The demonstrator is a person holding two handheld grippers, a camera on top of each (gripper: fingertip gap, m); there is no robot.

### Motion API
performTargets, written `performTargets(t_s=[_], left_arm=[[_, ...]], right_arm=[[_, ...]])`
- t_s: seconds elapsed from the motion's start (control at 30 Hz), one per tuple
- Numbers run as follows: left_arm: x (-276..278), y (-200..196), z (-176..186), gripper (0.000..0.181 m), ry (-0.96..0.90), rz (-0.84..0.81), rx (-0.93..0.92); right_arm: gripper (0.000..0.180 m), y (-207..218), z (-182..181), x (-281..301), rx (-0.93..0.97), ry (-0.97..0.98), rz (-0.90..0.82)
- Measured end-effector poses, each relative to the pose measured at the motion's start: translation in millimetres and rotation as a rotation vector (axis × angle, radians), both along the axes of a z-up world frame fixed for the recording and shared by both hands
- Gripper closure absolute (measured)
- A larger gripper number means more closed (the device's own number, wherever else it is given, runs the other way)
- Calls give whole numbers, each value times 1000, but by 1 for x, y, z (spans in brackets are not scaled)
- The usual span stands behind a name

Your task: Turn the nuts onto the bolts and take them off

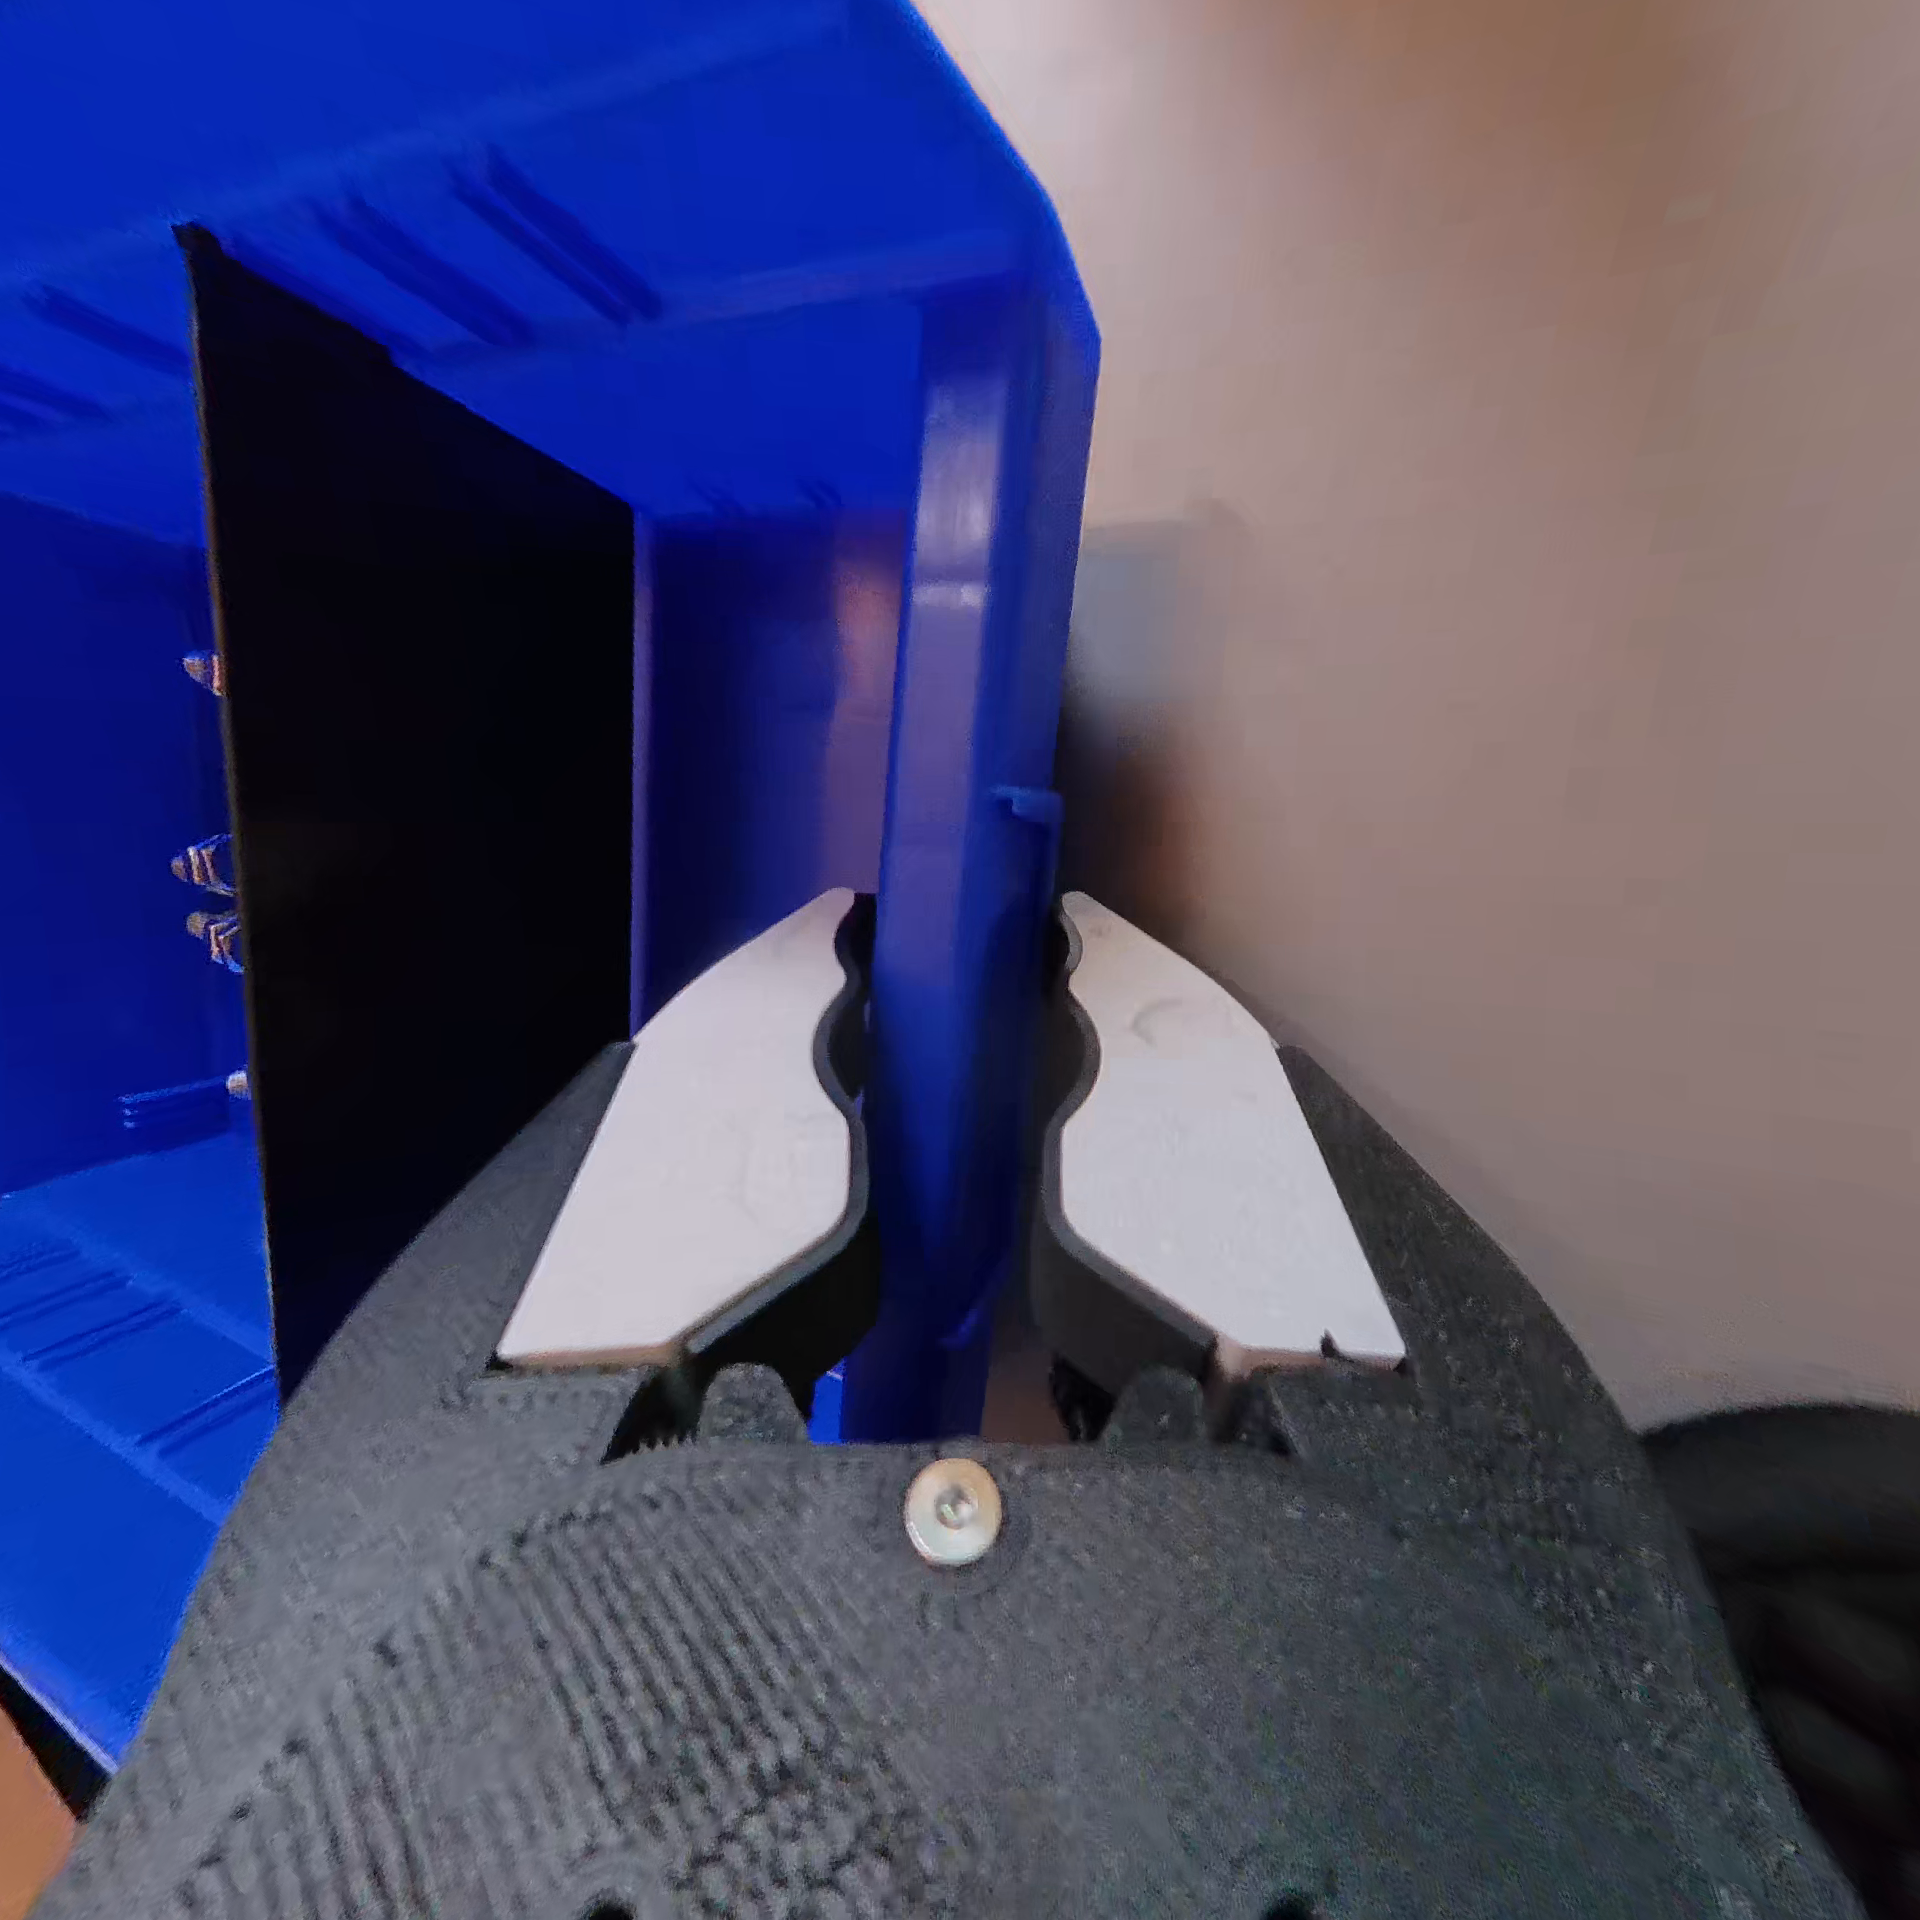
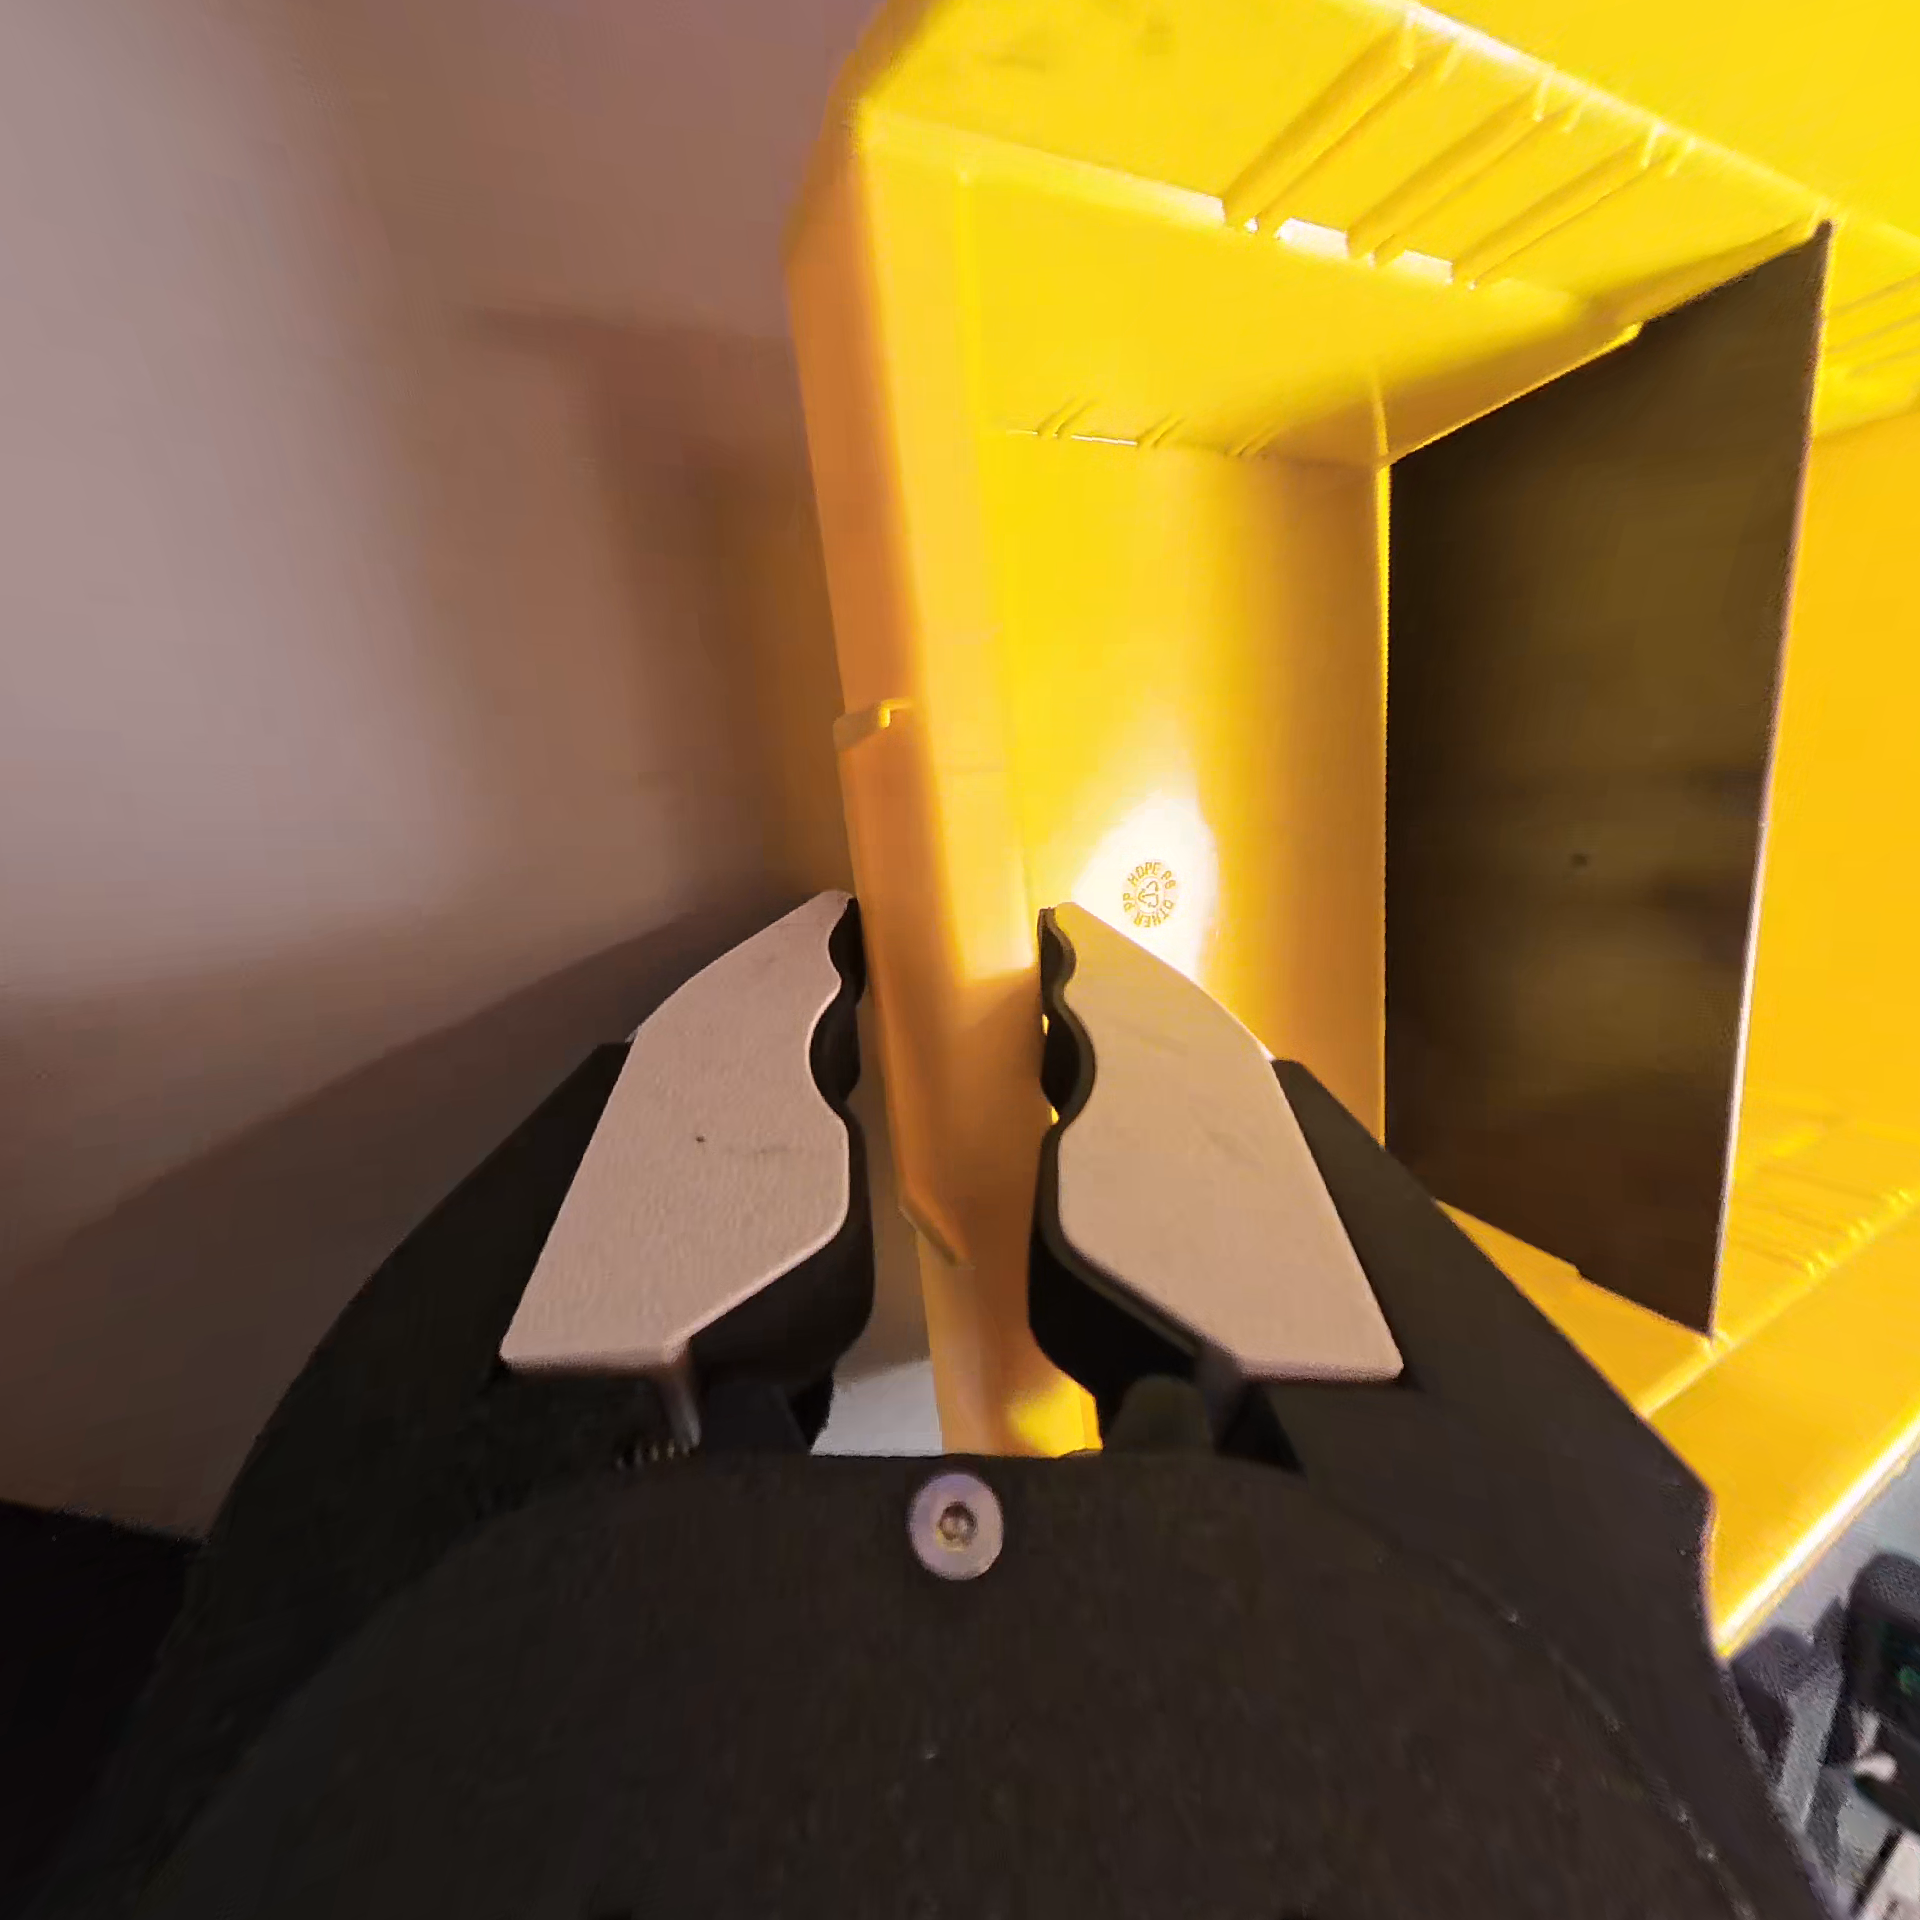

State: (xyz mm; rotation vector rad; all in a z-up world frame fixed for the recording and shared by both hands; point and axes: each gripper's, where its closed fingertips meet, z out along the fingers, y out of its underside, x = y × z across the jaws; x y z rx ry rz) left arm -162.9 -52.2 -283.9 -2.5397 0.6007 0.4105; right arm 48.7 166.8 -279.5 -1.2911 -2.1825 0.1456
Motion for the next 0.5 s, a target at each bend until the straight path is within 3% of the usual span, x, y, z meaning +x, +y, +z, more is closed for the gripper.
performTargets(t_s=[0.27,0.5], left_arm=[[-33,27,0,147,-25,124,39],[-51,36,0,147,3,115,53]], right_arm=[[148,61,-1,9,-10,-11,-139],[145,86,7,3,-25,42,-229]])
